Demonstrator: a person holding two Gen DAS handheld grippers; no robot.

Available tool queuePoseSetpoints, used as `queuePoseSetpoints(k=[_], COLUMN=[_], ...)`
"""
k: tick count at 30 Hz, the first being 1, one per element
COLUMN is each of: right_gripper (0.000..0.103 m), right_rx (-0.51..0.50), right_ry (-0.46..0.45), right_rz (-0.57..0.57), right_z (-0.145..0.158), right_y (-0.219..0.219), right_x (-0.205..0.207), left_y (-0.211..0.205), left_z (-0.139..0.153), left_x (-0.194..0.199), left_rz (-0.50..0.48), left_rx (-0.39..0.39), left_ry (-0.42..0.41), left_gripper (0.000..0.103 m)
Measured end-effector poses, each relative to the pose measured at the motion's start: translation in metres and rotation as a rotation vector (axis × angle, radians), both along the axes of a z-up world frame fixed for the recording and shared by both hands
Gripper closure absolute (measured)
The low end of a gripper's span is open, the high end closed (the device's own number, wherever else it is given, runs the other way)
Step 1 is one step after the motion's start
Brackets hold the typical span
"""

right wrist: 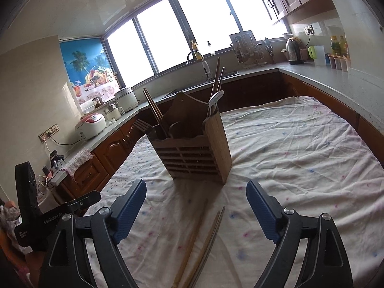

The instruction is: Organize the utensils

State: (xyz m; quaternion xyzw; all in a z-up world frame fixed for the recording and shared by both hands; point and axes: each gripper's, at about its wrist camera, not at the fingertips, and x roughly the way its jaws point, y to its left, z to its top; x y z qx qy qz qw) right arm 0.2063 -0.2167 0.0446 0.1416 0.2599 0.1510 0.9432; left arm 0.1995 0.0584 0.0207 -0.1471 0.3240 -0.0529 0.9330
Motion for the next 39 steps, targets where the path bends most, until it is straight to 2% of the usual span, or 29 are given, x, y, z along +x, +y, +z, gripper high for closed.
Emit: queuePoseSetpoints(k=[10, 20, 28, 31, 33, 36, 39], right_gripper=[0.014, 0.009, 0.004, 0.002, 0.0, 0.0, 0.0], right_rx=[-0.043, -0.109, -0.137, -0.152, -0.161, -0.17, -0.173], right_ry=[0.014, -0.023, -0.085, -0.127, -0.172, -0.257, -0.308], right_rz=[-0.012, -0.025, -0.008, 0.005, 0.015, 0.015, -0.012], right_z=[-0.034, -0.04, -0.034, -0.024, -0.012, 0.009, 0.019], right_y=[-0.004, -0.006, -0.002, 0.001, 0.002, 0.002, 0.0], right_x=[-0.067, -0.109, -0.132, -0.141, -0.147, -0.159, -0.17], left_y=[-0.011, -0.028, -0.037, -0.038, -0.04, -0.041, -0.041], left_z=[-0.009, -0.012, -0.013, 0.001, 0.016, 0.038, 0.043], left_x=[-0.069, -0.108, -0.133, -0.146, -0.156, -0.171, -0.176], left_rz=[0.01, 0.002, -0.002, 0.011, 0.02, 0.06, 0.068], left_rx=[0.076, 0.189, 0.219, 0.228, 0.241, 0.26, 0.254], left_ry=[-0.047, -0.105, -0.141, -0.205, -0.273, -0.387, -0.406], left_gripper=[0.012, 0.01, 0.008, 0.007, 0.001, 0.0, 0.0])
